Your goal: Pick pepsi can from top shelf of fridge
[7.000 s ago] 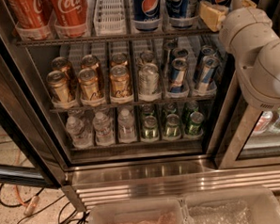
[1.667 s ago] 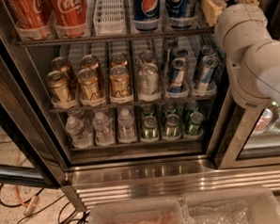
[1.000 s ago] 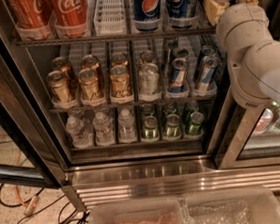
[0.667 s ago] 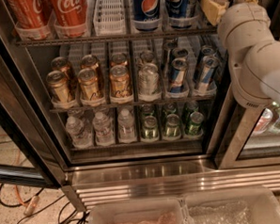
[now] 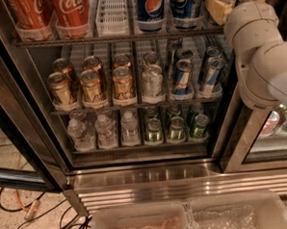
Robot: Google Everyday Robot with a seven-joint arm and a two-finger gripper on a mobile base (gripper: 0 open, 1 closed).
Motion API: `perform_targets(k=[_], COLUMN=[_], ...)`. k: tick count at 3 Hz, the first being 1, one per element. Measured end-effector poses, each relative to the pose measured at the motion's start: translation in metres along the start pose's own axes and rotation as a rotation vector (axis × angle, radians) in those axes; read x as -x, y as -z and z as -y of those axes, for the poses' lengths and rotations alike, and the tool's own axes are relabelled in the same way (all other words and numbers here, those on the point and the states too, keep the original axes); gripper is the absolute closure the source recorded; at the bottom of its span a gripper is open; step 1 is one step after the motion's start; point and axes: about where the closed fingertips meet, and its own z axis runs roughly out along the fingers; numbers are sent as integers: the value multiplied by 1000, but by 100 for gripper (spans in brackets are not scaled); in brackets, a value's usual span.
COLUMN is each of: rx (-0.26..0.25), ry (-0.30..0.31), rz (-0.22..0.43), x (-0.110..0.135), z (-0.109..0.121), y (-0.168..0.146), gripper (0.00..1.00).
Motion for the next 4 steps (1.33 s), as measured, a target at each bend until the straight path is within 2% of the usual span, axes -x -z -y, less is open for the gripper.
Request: perform_targets(k=[4], rx=[-8], ry=[-5], rz=[47], x=[16], z=[6], y=[0], gripper=[100])
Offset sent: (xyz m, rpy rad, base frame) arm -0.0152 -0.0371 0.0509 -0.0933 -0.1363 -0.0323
